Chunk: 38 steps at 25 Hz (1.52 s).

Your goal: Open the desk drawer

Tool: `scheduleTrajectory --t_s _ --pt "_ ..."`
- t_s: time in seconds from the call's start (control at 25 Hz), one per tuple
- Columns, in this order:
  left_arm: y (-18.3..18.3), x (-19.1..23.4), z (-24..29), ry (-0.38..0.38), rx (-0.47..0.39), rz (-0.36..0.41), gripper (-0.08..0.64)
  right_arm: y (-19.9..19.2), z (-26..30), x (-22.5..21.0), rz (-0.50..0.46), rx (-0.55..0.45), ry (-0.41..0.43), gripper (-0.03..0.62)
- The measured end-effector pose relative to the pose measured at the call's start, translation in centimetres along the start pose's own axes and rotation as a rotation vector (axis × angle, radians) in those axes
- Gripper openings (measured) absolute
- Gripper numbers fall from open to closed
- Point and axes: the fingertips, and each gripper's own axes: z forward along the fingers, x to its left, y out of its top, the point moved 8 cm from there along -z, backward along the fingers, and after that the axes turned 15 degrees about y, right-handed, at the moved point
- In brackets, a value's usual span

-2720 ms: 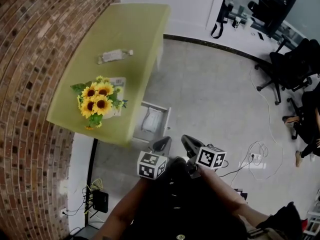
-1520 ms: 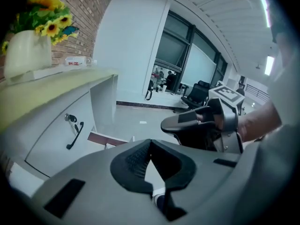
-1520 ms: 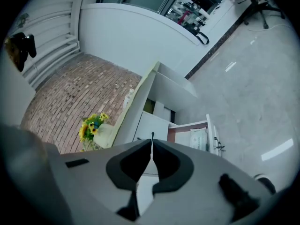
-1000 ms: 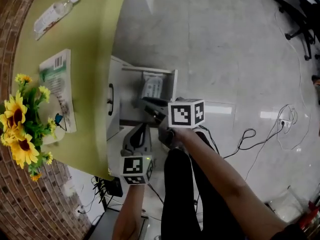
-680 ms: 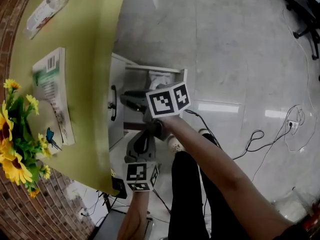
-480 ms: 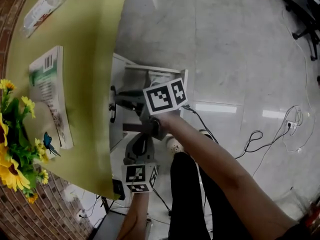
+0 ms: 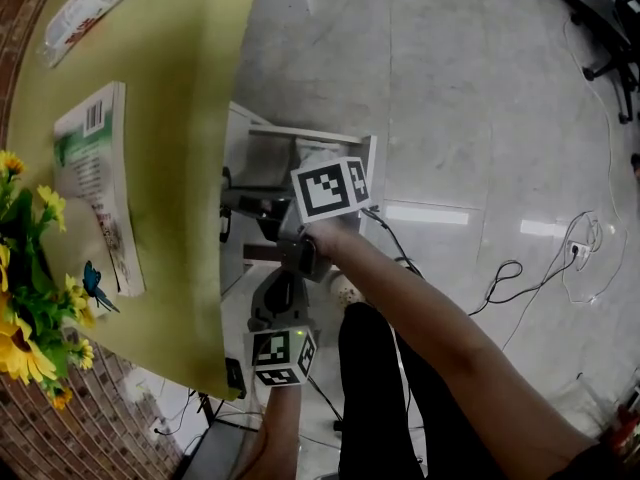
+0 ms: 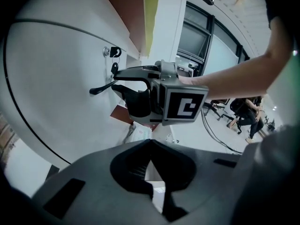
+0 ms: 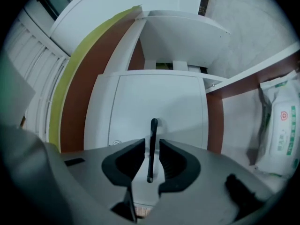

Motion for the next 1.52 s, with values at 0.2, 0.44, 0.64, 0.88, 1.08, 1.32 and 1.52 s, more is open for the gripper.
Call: scheduleTrajectory --t_s 0.2,0.44,0.64,0.88,1.08,1.32,1.52 --pt "-0.5 -0.2 -0.1 -0.004 0.013 -0.007 0.009 -0.2 0.7 0.1 -0.042 0.045 -0.025 0.036" --pt "-0.2 -1.1 -0.4 -0.015 0.023 -0.008 0.009 -0.5 0.4 0.0 -0.001 -0.027 0.001 0.025" --pt "0.0 -2.2 -1.3 -0.020 0.017 -0.066 0.009 -0.5 0.2 0.2 0.009 -0.012 -0.009 0.025" --pt "-0.3 -4.2 -2.3 -0.051 0.015 -0.057 0.009 -0.8 -2.3 1.0 0.014 -0.022 0.002 0.023" --pt "-0.5 -6.0 -2.9 -0.088 0.018 -0.062 0.009 -1.0 -5.1 2.1 0.013 -0.035 -0.007 0.023" --pt "0.0 -8.5 -3.3 -0.124 0.016 -0.071 0.009 -1.2 -8.0 3.1 0.004 -0.040 -0.019 0.023" --pt "0.4 -10.8 -3.7 -0.160 0.011 -0.070 0.009 -1.5 -9.5 3.8 0.022 -0.054 0.000 0.023"
